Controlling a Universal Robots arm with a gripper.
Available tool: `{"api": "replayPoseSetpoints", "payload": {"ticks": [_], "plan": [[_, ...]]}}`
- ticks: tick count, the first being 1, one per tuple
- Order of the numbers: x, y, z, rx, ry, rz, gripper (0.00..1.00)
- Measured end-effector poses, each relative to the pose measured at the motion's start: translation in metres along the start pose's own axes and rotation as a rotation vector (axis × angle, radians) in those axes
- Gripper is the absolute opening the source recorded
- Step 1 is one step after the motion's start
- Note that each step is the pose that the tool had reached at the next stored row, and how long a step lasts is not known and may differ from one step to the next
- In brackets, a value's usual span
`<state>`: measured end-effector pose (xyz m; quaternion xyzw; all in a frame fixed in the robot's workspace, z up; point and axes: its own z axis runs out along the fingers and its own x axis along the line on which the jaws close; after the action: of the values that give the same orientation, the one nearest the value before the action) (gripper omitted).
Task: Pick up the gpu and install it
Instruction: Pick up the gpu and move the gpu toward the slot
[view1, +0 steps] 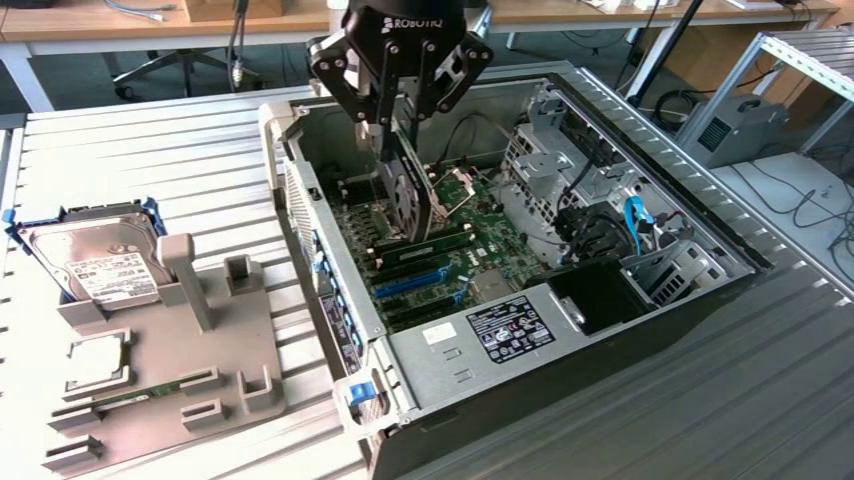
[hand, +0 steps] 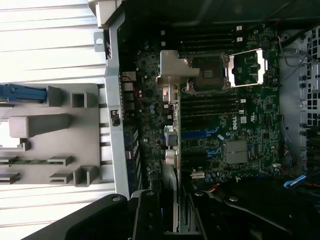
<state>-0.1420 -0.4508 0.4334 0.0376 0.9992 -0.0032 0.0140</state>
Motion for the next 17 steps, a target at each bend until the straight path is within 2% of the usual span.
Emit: {"api": "replayPoseSetpoints", "payload": {"ticks": [8, 17], "plan": [[-0.008, 0.0019, 0.0024, 0.0007, -0.0001, 0.0, 0.26], [-0.009, 0.0043, 0.011, 0.0007, -0.0001, 0.0, 0.26]]}}
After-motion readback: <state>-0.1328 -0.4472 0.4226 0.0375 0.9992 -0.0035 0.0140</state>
